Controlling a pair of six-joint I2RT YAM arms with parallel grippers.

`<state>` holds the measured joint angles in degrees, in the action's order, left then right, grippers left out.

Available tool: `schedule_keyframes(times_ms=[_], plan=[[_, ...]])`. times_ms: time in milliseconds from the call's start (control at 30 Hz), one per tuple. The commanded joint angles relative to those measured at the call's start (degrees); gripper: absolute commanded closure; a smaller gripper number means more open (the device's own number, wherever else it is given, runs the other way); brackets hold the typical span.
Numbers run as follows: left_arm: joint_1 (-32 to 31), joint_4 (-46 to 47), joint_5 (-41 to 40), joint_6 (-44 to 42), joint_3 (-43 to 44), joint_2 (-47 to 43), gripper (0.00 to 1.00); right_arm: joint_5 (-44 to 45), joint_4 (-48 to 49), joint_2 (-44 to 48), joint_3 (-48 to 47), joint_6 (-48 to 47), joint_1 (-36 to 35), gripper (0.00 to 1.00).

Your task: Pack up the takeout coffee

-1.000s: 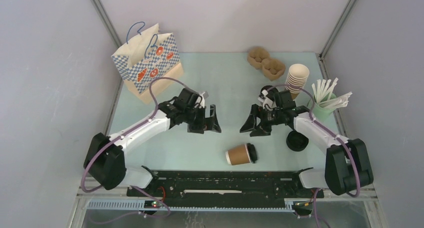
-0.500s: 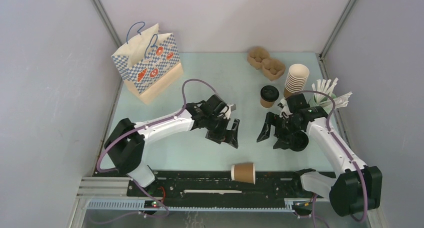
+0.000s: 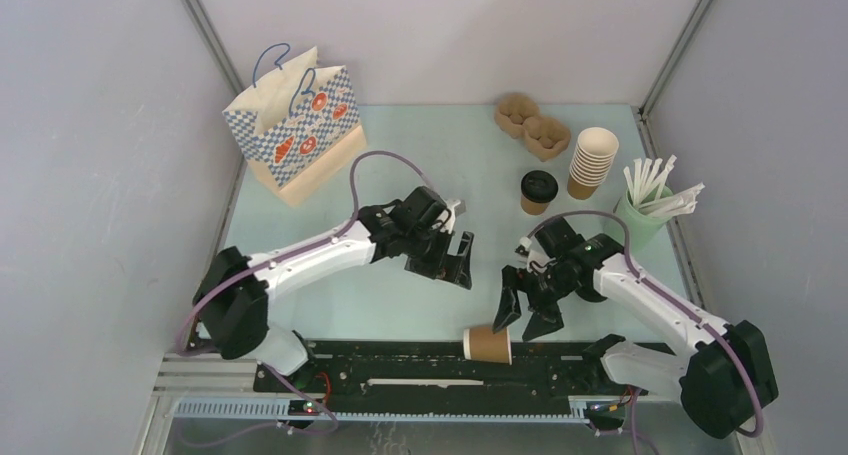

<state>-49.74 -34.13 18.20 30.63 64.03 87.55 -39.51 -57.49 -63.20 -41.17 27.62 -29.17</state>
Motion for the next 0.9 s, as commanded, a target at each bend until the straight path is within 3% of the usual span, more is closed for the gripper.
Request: schedule_keyframes(times_ms=[0,100,200,267,367,400,467,633,700,867], plan=[[0.4,-0.4,-4.8,0.9,-1.1,-6.1,0.01,-0.5,7.8,-0.7,2.0,4.4,-2.8,0.13],[0.5,-1.3,-7.3,1.1,-1.3,-8.4,0.01,2.0,12.7,-5.2,2.7,4.9,-5.9,0.21],[0.6,-3.3,-9.8,0.9,-1.4,-11.1,0.01,3.4,17.3,-8.4,2.5,5.6,-6.9,0.36],[0.8,-4.7,-11.8,0.7,-1.4,-13.1,0.01,5.5,17.4,-8.2,1.0,5.8,-7.0,0.51],[1.2,-6.3,-15.1,0.7,-2.2,-16.5,0.01,9.4,16.4,-6.9,-3.0,5.4,-7.2,0.91],[1.4,-6.5,-16.4,1.1,-2.6,-17.8,0.01,10.8,15.4,-6.9,-5.1,4.8,-7.3,1.0],[1.9,-6.7,-19.0,2.2,-3.3,-20.5,0.0,15.9,11.6,-8.1,-11.5,3.1,-7.8,1.0],[3.6,-6.0,-25.2,6.2,-6.6,-27.3,0.0,41.6,-2.7,-20.3,-29.6,-3.4,-13.4,1.0],[4.2,-4.8,-25.2,7.5,-8.4,-29.0,0.0,48.7,-2.9,-24.3,-32.8,-5.7,-15.8,1.0],[4.7,-5.2,-24.6,7.5,-9.5,-29.4,0.0,56.6,-1.1,-33.0,-38.1,-9.4,-20.0,1.0]])
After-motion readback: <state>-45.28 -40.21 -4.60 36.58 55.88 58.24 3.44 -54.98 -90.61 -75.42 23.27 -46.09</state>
